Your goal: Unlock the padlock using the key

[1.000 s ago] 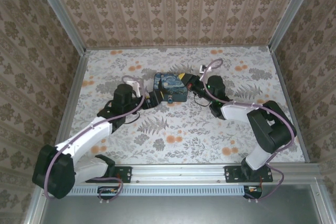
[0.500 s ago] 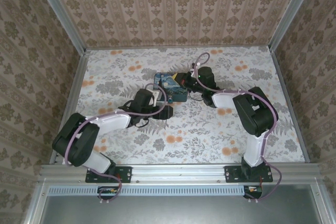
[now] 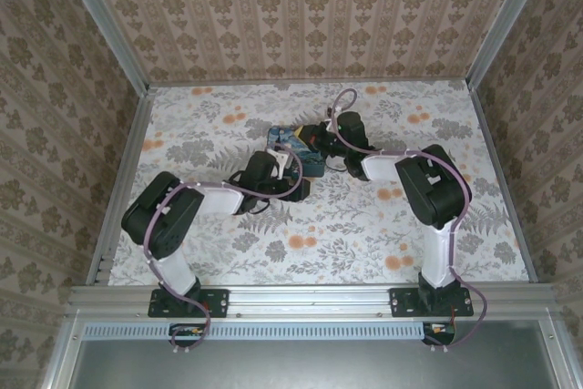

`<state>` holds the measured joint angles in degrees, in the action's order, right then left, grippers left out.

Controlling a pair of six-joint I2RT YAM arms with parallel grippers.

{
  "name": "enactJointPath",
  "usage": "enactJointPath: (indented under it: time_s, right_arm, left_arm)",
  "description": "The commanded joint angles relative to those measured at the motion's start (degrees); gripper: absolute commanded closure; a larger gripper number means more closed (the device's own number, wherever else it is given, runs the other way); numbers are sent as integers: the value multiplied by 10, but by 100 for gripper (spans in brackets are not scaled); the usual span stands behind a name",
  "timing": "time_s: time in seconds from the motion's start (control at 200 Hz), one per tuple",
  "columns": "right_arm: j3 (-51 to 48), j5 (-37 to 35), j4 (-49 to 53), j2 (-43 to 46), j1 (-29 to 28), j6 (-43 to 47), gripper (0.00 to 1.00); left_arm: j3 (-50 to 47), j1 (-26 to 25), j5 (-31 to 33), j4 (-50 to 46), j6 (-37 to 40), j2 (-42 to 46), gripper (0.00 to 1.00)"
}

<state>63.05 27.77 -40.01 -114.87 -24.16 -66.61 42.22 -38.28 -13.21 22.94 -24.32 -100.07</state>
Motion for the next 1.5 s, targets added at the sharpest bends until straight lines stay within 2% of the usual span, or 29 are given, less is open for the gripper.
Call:
enactJointPath:
  time_s: [0.0,0.595,0.78,1.015,1.49]
  right_arm:
    - [16,13,1,-14,5,-9,100]
    - [-24,3,-19,-19,12,-21,100]
    - [-28,4,-21,-21,14,-19,100]
    - [-37,4,-26,-20,17,-21,100]
    - [-47,3,-31,-18,17,-22,100]
  left_arm:
    - [16,-5,2,45,10,-27,6]
    - [59,-39,8,70,3,-97,7]
    - [54,-37,-13,92,-15,-86,7]
    - [37,-19,-58,169,-80,-89,7]
    - [25,-6,-62,220,-120,-115,7]
